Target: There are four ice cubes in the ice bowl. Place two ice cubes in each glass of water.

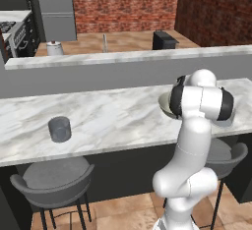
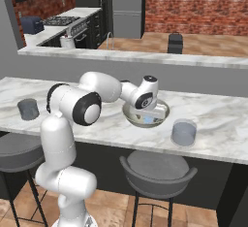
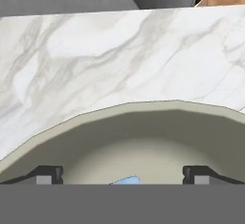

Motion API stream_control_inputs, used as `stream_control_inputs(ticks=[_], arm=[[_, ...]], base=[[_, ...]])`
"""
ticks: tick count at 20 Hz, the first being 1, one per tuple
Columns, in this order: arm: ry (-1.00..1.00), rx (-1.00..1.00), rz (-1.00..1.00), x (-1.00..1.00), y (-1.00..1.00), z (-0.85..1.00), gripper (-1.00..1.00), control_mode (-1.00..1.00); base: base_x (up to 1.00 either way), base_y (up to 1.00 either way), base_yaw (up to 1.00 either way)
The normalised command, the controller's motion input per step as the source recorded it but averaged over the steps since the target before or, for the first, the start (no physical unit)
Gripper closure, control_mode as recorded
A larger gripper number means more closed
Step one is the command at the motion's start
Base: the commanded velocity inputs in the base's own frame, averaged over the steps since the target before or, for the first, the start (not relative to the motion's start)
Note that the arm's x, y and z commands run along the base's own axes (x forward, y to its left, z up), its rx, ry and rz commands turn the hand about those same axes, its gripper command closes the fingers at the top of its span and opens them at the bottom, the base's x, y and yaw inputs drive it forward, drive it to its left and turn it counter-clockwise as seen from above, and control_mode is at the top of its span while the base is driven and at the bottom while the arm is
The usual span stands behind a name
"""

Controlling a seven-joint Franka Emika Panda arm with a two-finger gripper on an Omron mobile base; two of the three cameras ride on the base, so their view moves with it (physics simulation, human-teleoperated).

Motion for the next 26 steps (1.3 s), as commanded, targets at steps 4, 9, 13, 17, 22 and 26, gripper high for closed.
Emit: stream_control_inputs(ticks=[4, 9, 13, 17, 22, 26], arm=[[-0.03, 0.0, 0.05, 0.0, 0.0, -0.1, -1.0, -1.0], [-0.03, 0.0, 0.07, 0.08, 0.0, -0.04, -1.0, -1.0], [-0.04, 0.0, 0.07, 0.13, -0.03, -0.01, -1.0, -1.0], [-0.04, 0.0, 0.06, 0.08, -0.18, -0.08, -1.0, -1.0], [-0.05, 0.0, 0.05, 0.03, -0.29, -0.14, -1.0, -1.0], [-0.07, 0.0, 0.05, 0.05, -0.19, -0.09, -1.0, -1.0]], base=[[0.0, 0.0, 0.0], [0.0, 0.0, 0.0], [0.0, 0.0, 0.0], [0.0, 0.0, 0.0], [0.0, 0.0, 0.0], [0.0, 0.0, 0.0]])
